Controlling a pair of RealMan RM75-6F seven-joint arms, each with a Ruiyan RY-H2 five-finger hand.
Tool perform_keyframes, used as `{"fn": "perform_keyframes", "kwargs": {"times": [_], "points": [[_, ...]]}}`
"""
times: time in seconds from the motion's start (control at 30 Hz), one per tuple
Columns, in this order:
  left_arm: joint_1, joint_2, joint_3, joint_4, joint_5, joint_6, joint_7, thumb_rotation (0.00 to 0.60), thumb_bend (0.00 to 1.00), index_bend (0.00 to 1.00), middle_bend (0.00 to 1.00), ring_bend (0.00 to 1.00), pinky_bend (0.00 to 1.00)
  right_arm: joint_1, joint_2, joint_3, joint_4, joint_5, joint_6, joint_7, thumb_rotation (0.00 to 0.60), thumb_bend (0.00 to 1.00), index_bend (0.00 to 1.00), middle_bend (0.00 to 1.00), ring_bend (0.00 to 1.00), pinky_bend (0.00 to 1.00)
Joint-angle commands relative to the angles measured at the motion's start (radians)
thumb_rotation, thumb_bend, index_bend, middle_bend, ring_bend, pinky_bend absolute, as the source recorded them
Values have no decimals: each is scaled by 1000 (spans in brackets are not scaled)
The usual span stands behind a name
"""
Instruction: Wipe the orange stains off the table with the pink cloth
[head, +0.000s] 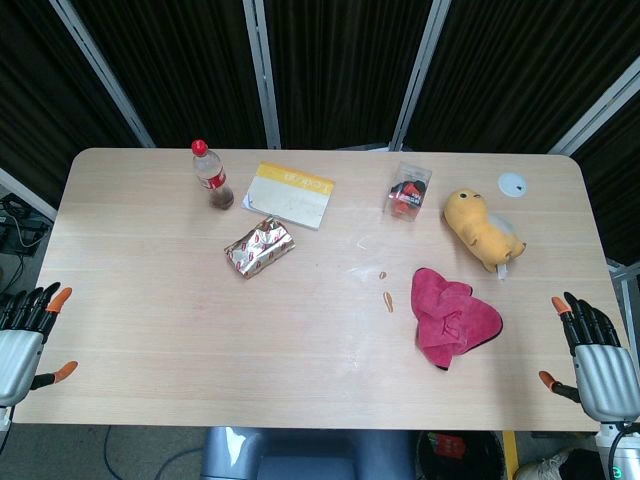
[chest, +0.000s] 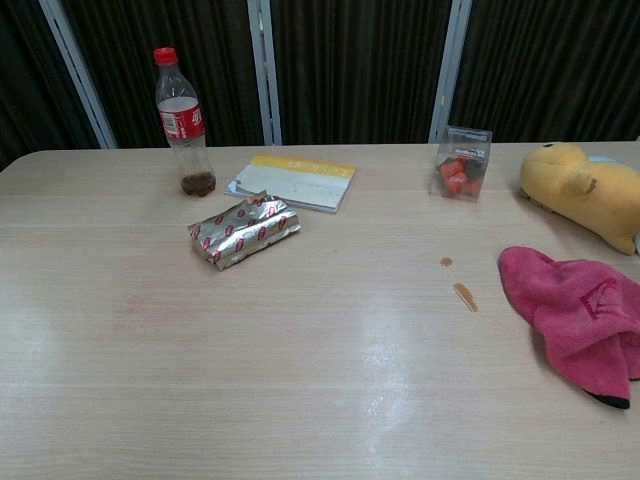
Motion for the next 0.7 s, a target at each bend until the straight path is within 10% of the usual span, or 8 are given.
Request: {"fn": "perform_keyframes", "kwargs": {"times": [0.03,0.7], "points": [[0,1,0,-2,-1,0,-7,600,0,0,0,0,0,0,-1,0,-1,-1,0,-2,600,0,0,0,0,96],[-1,0,-2,-6,-10,-5,-13,600,0,0,0,0,0,5,10,-3,-31,34,-34,-29,600,0,0,0,0,96]]}}
